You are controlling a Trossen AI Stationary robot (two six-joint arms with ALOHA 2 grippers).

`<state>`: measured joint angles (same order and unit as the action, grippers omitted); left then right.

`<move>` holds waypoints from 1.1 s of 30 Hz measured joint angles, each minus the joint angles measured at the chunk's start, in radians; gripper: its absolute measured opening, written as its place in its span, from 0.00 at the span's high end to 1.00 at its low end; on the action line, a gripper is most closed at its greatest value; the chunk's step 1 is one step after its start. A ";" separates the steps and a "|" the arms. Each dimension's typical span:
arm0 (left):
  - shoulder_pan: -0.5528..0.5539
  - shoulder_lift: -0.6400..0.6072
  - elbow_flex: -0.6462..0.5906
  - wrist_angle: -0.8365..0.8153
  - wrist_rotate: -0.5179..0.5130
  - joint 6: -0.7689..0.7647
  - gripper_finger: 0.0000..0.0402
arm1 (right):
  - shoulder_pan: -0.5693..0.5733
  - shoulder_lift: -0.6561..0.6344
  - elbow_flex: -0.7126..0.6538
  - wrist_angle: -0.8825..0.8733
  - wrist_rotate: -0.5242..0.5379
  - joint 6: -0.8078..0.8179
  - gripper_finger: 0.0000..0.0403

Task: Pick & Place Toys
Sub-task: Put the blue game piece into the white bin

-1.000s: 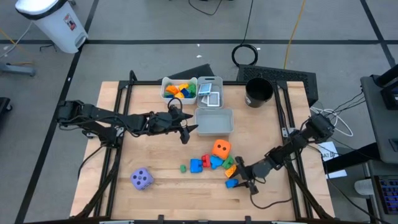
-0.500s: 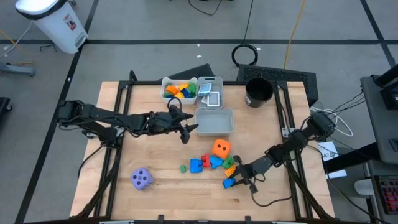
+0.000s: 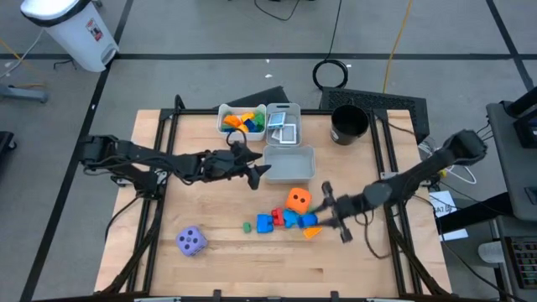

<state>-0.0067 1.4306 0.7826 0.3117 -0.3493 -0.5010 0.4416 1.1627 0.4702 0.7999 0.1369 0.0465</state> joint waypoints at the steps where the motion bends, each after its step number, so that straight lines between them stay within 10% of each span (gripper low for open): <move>1: 0.000 0.015 0.000 0.022 0.011 0.001 0.29 | -0.021 -0.025 0.000 -0.052 0.017 0.001 0.78; 11: -0.038 0.211 0.001 0.454 0.252 0.231 0.33 | -0.116 -0.075 -0.041 -0.198 0.100 0.086 0.78; 33: -0.105 0.391 0.182 0.417 0.319 0.438 0.11 | -0.112 -0.076 -0.047 -0.247 0.037 0.062 0.78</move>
<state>-0.1112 1.8217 0.9649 0.7288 -0.0302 -0.0634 0.3294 1.0870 0.4236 0.5528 0.1743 0.1082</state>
